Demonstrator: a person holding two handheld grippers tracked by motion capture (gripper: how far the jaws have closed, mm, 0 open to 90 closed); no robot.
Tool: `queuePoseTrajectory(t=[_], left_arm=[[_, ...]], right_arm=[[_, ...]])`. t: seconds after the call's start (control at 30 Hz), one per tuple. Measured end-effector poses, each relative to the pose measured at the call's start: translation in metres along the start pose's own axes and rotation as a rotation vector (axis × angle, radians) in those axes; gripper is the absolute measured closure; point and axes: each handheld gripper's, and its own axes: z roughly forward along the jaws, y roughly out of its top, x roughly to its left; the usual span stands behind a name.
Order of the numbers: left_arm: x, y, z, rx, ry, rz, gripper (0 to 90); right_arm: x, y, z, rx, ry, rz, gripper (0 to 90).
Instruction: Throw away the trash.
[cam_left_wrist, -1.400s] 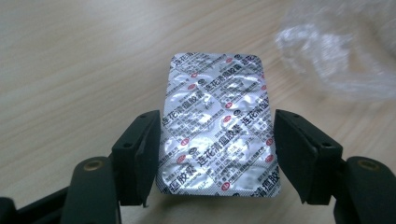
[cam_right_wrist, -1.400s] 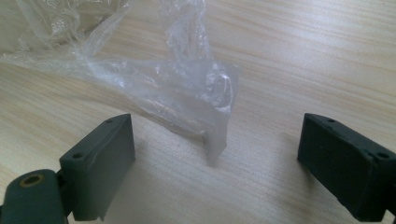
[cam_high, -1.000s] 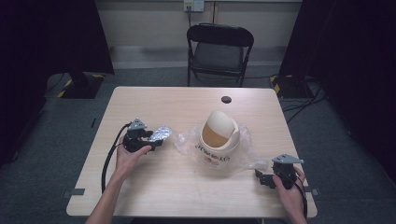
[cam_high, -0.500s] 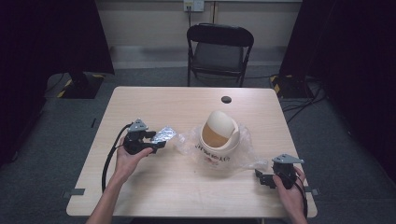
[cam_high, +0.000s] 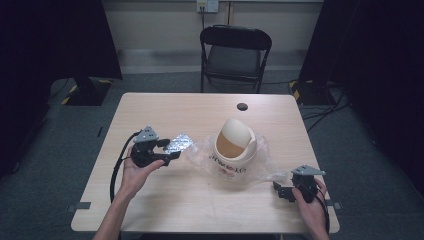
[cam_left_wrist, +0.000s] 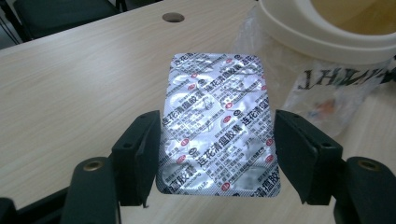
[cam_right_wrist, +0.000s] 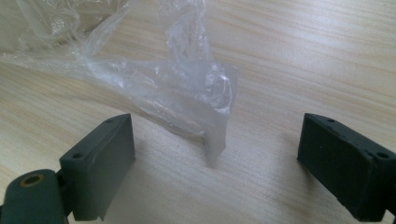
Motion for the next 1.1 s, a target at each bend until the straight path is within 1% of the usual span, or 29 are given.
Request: queuePoseTrajectory(t=[0.03,0.07,0.13,0.2,0.23,0.27,0.3,0.37,0.4,0.43,0.47,0.57,0.6,0.67,0.83,0.87,0.9,0.93,0.97,1.0,1.03,1.07,1.1], left_arm=[[-0.001,0.001,-0.001,0.0,-0.004,0.003,34.1],[-0.006,0.002,-0.001,-0.008,-0.005,0.015,34.1],[-0.012,0.004,-0.002,-0.024,-0.022,0.04,34.1],[-0.017,0.007,-0.002,-0.029,-0.04,0.043,34.1],[-0.017,0.007,-0.002,-0.029,-0.04,0.043,34.1],[-0.023,0.012,-0.002,-0.029,-0.05,0.04,34.1],[-0.023,0.012,-0.002,-0.029,-0.05,0.04,34.1],[-0.028,0.016,-0.003,-0.035,-0.071,0.04,34.1],[-0.034,0.021,-0.003,-0.036,-0.078,0.053,34.1],[-0.034,0.021,-0.003,-0.036,-0.078,0.053,34.1],[-0.04,0.025,-0.002,-0.037,-0.091,0.066,34.1],[-0.044,0.029,-0.001,-0.043,-0.099,0.072,34.1],[-0.047,0.033,0.001,-0.038,-0.071,0.095,34.1],[-0.048,0.037,0.005,-0.046,-0.109,0.083,34.1],[-0.054,0.044,0.013,-0.034,-0.123,0.094,34.1],[-0.059,0.047,0.018,-0.025,-0.125,0.113,34.1],[-0.059,0.047,0.018,-0.025,-0.125,0.113,34.1],[-0.063,0.05,0.022,-0.023,-0.144,0.117,34.1],[-0.063,0.05,0.022,-0.023,-0.144,0.117,34.1],[-0.067,0.053,0.027,-0.011,-0.15,0.128,34.1],[-0.067,0.053,0.027,-0.011,-0.15,0.128,34.1],[-0.069,0.054,0.03,-0.007,-0.161,0.132,34.1],[-0.073,0.057,0.035,0.012,-0.173,0.14,34.1]], right_arm=[[0.0,0.0,0.0,0.0,0.0,0.0,10.2],[0.0,0.0,0.0,0.0,0.0,0.0,10.2],[0.0,0.0,0.0,0.0,0.001,0.001,10.2],[0.0,0.0,0.0,0.0,0.0,0.0,10.3],[0.0,0.0,0.0,0.0,0.0,0.0,10.2],[0.0,0.0,0.0,0.0,0.0,0.0,10.2],[0.0,0.0,0.0,0.0,0.0,0.0,10.2],[0.0,0.0,0.0,0.0,0.0,0.0,10.3],[0.0,0.0,0.0,0.0,0.0,0.001,10.2],[0.0,0.0,0.0,0.0,0.0,0.0,10.2],[0.0,0.0,0.0,0.0,0.001,-0.001,10.2],[0.0,0.0,0.0,0.0,0.0,0.0,10.2],[0.0,0.0,0.0,0.0,0.001,0.0,10.3],[0.0,0.0,0.0,0.0,0.0,0.0,10.2],[0.0,0.0,0.0,0.0,-0.002,0.005,10.2],[0.0,0.0,0.0,0.001,-0.002,0.006,10.2],[0.0,0.0,0.0,0.001,-0.002,0.006,10.2],[0.0,0.0,0.0,0.001,-0.003,0.006,10.2],[0.0,0.0,0.0,0.001,-0.003,0.006,10.2],[0.0,0.0,0.0,0.001,-0.003,0.006,10.2],[0.0,0.0,0.0,0.001,-0.003,0.006,10.2],[0.0,0.0,0.0,0.001,-0.002,0.006,10.2],[0.0,0.0,0.0,0.001,-0.003,0.006,10.2]])
